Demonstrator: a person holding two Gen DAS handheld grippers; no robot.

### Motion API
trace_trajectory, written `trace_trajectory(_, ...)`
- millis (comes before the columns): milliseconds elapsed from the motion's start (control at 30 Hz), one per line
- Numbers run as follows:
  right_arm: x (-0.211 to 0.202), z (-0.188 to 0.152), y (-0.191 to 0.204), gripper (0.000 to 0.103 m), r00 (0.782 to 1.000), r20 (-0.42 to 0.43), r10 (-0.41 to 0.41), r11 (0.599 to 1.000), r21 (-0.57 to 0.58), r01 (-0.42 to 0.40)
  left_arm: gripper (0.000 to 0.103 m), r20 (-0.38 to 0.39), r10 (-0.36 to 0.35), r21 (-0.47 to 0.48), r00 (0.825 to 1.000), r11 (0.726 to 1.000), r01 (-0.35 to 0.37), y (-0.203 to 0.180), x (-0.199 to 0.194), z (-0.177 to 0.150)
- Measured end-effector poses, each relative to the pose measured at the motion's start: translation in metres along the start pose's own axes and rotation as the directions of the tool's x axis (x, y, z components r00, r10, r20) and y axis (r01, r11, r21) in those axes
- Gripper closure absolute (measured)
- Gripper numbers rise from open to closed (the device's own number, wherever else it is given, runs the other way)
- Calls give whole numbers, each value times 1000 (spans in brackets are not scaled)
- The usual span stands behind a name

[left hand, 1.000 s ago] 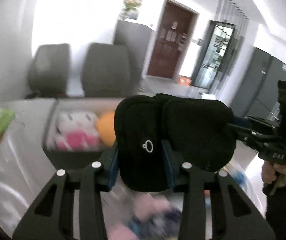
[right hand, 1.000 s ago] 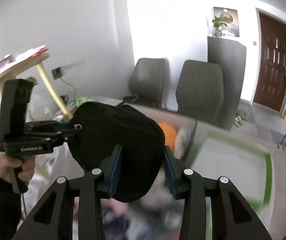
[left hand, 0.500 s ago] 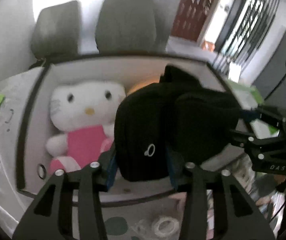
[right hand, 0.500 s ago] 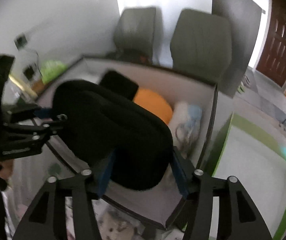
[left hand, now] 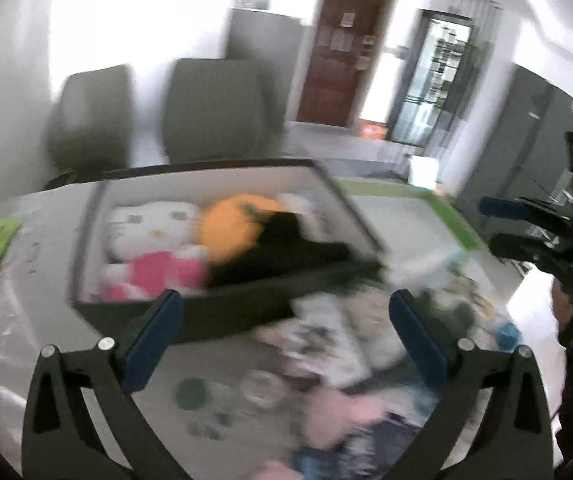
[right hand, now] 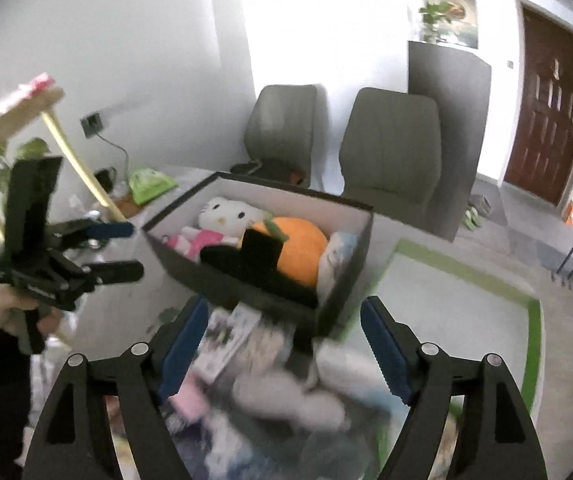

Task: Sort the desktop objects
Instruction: 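Move the right tool to the grey plush and close on it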

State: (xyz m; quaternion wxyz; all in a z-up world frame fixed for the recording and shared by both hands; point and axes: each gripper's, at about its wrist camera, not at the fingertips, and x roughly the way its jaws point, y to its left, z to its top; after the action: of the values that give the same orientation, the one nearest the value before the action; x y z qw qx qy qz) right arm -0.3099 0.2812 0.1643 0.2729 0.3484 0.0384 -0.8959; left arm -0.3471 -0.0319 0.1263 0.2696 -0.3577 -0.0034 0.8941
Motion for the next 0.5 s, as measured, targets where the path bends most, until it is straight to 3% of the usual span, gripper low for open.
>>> trace_trajectory(100, -10, -39, -23, 17, 999, -47, 15, 996, 94, -10, 1, -58, -86, 73, 995, 993, 90, -46, 20, -12)
trace_trajectory(233, -4, -90, -69, 17, 991, -126, 40, 969, 246, -8, 1, -160, -130, 148, 979, 977, 154, -104, 58, -30)
trace_trajectory(367, 4, -126, -104, 17, 983, -126, 136, 907, 414, -72, 6, -247, -118, 218, 962, 960, 174, -142, 99, -42)
trace_trajectory(500, 21, -137, -107, 17, 963, -117, 241, 872, 461, -163, 12, -326, -104, 243, 940, 951, 190, -157, 134, -52)
